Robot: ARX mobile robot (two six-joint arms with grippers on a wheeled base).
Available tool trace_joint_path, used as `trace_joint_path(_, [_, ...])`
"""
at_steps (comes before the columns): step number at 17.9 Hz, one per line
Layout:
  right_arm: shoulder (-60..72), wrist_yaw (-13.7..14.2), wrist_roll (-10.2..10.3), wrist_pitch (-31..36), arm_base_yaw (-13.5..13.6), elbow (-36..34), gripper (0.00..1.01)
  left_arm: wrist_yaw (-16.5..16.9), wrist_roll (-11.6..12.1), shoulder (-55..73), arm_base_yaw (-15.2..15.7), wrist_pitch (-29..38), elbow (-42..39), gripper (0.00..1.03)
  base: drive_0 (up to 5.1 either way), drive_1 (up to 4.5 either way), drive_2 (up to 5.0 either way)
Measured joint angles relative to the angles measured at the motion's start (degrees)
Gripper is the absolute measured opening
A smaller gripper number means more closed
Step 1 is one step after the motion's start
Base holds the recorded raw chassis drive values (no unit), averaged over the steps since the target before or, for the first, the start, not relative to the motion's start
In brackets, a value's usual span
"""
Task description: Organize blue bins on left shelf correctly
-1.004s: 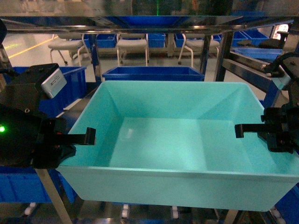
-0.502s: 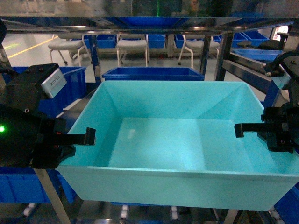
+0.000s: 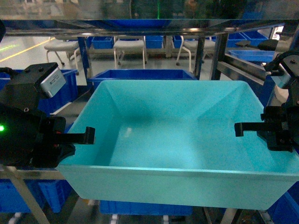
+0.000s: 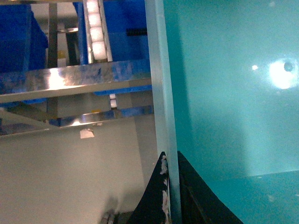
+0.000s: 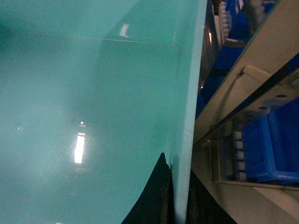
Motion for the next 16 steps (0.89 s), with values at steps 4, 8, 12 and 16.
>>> trace_joint_path(4, [0.1,0.0,0.0,-0.1,-0.1,0.0,0.02,0.1,0.2,0.0,-0.2,0.2,0.2,0.02,0.0,0.34,-0.4])
trace_joint_path(8, [-0.1,0.0,0.0,-0.1,-0.1,0.0,0.02,0.0,0.2,0.0,-0.3,0.0,0.2,0.02,-3.4,2.88,1.0])
trace_joint_path(12, [-0.2,0.0,0.0,-0.1,0.0,0.0,0.02,0.0,0.3,0.0,-0.3,0.0,0.2,0.02,-4.5,4.12,0.7])
trace_joint_path(16, [-0.2,0.2,0.0,-0.2,0.2,0.0,0.02,0.1,0.5,0.0,0.1,-0.2,0.2,0.02,-1.7,2.29,-1.1])
